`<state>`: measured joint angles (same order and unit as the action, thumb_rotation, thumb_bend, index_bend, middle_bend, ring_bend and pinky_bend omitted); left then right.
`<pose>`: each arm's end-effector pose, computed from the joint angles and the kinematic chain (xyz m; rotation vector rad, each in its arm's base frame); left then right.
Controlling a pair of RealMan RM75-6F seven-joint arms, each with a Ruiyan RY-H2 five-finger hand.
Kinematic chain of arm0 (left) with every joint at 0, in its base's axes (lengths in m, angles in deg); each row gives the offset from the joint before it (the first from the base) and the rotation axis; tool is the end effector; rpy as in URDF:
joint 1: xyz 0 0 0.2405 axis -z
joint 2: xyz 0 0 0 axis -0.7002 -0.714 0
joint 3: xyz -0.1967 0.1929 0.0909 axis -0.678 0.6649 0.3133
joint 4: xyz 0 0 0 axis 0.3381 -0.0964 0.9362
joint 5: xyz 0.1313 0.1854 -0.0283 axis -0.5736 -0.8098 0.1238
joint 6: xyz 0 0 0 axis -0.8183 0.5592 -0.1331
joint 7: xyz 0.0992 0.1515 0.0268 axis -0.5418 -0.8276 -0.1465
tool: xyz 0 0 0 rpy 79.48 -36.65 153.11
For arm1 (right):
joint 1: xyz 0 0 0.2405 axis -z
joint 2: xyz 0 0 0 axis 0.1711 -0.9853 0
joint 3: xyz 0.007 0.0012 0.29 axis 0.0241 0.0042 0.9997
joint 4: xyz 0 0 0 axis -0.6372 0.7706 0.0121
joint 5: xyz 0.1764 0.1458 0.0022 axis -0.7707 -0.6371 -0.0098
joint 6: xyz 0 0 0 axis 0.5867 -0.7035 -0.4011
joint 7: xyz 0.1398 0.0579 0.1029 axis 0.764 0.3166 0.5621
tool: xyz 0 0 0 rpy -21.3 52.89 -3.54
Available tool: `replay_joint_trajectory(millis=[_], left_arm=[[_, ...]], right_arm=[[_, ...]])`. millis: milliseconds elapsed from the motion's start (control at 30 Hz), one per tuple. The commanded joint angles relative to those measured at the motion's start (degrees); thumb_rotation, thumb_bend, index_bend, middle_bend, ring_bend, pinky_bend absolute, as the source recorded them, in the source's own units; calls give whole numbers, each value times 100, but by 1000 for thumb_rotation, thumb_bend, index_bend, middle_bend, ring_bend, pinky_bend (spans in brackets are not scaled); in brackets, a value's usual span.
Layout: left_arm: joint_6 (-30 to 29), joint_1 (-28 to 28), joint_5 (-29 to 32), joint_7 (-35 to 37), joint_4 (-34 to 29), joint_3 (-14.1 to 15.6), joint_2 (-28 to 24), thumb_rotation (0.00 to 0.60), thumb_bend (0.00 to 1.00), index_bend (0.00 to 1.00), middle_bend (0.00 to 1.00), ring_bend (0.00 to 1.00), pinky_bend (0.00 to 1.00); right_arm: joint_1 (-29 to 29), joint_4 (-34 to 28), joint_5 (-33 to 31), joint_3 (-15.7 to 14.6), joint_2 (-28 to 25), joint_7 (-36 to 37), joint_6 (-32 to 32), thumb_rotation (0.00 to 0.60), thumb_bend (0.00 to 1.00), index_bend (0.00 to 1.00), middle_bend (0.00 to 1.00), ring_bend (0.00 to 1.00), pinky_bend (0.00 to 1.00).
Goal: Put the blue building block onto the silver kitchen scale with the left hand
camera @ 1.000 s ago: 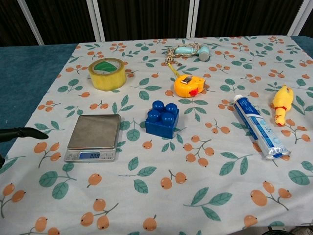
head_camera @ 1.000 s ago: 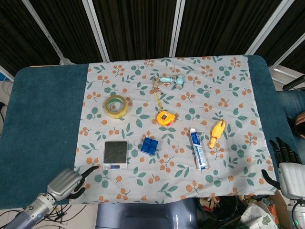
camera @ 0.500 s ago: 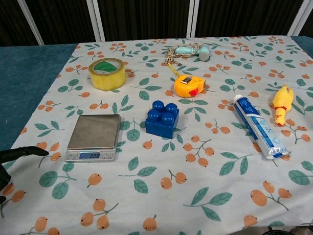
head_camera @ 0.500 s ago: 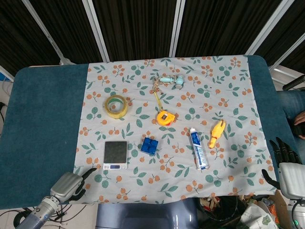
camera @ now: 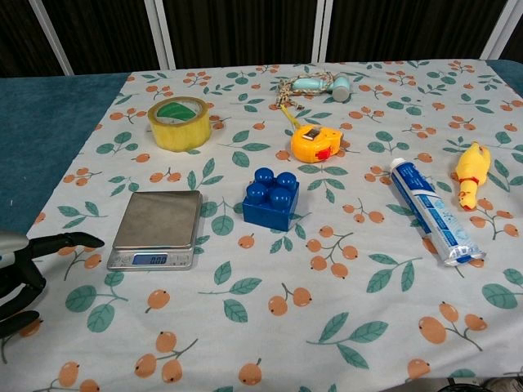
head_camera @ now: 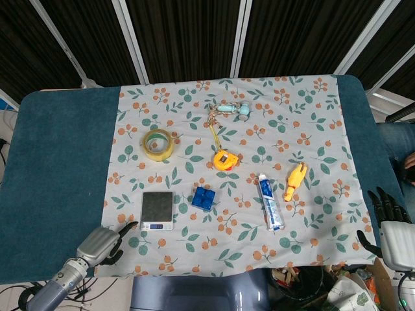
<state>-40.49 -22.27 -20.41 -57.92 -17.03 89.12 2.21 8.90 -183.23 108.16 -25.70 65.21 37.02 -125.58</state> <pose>-0.2707 0.2173 -0.0255 -2.0664 -1.2032 -0.6725 -0.3499 -0.2042 0.1677 1.3238 -0.8295 0.8278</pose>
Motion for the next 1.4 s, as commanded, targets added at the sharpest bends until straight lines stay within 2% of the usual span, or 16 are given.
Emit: replay_joint_trajectory(millis=[33, 1400], left_arm=[[43, 32, -17, -9, -12, 1, 5, 600, 453, 41, 735, 785, 841], [290, 177, 42, -127, 27, 49, 88, 600, 453, 62, 731, 785, 842]], right_arm=[[-1, -4, -8, 1, -4, -3, 6, 600, 215, 0, 0, 71, 183], [-4, -9, -38, 18, -15, -13, 21, 600, 215, 0, 0, 71, 183]])
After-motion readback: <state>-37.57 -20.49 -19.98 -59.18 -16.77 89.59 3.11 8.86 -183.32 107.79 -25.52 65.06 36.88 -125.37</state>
